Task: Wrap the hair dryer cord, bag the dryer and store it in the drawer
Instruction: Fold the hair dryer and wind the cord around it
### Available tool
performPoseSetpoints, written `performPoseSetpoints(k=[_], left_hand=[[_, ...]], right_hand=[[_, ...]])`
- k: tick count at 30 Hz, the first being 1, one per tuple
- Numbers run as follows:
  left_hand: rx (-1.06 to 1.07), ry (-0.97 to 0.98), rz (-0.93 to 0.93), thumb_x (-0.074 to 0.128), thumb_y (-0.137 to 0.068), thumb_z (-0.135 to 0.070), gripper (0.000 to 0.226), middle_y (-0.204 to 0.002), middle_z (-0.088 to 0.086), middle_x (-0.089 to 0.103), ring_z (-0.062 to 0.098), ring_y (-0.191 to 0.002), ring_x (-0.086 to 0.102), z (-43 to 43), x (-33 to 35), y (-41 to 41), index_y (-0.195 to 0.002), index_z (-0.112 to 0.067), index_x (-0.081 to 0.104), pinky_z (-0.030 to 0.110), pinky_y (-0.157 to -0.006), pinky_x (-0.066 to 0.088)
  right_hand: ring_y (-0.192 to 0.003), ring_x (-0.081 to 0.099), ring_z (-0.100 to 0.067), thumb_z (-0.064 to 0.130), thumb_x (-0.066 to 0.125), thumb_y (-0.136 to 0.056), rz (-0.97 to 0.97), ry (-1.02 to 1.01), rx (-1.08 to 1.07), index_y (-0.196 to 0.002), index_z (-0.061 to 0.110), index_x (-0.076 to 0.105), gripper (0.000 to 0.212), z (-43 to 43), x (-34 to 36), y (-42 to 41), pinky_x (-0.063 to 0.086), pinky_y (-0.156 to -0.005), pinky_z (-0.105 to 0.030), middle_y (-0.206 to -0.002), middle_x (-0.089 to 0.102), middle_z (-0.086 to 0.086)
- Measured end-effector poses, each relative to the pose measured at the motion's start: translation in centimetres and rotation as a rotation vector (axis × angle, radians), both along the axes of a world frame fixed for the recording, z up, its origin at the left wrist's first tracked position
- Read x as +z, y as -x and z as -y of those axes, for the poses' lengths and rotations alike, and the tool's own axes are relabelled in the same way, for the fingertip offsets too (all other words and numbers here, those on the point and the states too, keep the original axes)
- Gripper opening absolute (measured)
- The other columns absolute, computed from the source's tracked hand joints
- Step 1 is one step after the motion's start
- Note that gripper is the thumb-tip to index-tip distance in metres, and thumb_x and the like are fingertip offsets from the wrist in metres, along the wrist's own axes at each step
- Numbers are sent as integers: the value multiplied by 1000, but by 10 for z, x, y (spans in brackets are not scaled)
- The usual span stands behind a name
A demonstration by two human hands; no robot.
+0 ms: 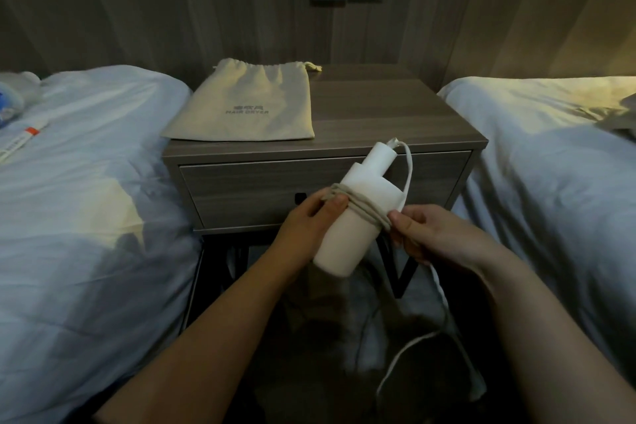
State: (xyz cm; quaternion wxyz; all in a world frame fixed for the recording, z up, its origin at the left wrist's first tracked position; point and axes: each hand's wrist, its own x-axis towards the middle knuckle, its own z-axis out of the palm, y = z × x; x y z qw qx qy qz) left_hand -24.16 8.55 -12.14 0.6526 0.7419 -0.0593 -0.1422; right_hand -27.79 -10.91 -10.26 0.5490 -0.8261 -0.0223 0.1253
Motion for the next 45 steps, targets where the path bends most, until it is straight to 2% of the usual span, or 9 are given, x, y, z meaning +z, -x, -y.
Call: performPoseSetpoints(k=[3,6,9,16,21,27,34,42,45], left_hand=[[27,-167,148,62,-82,-42,35,-110,-7,59,4,-90,56,-2,0,-2,-115,-35,55,22,-75,46],[38,-328,185,65,-73,-56,47,-111,-7,60,13,-96,58,-4,-3,0,-116,-40,53,32,-83,49],[63,-408,191,65,-70,-62,61,-112,-9,56,15,-100,57,-3,-5,2,-125,-43,46,35,-90,49],[40,-650,237,59,-65,-73,85,-136,2,52,25,-117,53,1,-11,3,-139,-45,27,39,-99,44],[-12,-938,445,52,-66,-79,95,-126,2,60,22,-108,58,0,-11,4,-144,-42,14,32,-86,45],[-69,-986,616,52,-63,-81,100,-124,2,59,19,-106,59,-2,-13,5,-144,-43,9,34,-88,47],[0,-1051,745,50,-63,-83,100,-122,4,56,21,-106,55,-9,-9,0,-144,-46,4,32,-80,43],[-83,-1049,807,53,-62,-81,101,-118,2,56,20,-107,53,-16,-6,-6,-142,-49,1,33,-81,44],[-171,-1067,854,54,-64,-79,101,-118,2,56,18,-107,52,-20,-7,-7,-144,-46,3,30,-83,43]], right_hand=[[-36,39,-7,29,51,-92,3,96,28,-72,8,59,30,2,6,2,35,-39,-20,-52,52,2],[-34,40,-7,25,56,-91,-31,221,68,-83,1,64,27,4,9,4,39,-42,-22,-56,53,-4],[-34,45,-8,20,57,-91,-82,350,137,-71,11,59,23,6,6,5,43,-53,-25,-46,58,4],[-31,44,-6,21,53,-92,-221,564,300,-100,-5,61,28,5,3,6,37,-40,-11,-57,61,-6],[-32,46,-5,28,52,-91,-215,690,397,-90,-3,66,34,0,2,8,37,-43,-7,-64,66,-13],[-31,49,-3,25,58,-84,-148,811,390,-81,0,69,28,-6,4,10,42,-47,-8,-57,65,-7],[-39,53,-2,18,64,-83,34,694,286,-82,16,67,4,-10,27,18,38,-41,-7,-53,63,2],[-51,54,3,2,59,-84,93,601,358,-93,19,71,23,-6,38,24,41,-53,-8,-59,63,4],[-55,60,2,-3,61,-81,234,473,183,-80,19,71,25,-13,32,20,43,-58,-8,-58,66,5]])
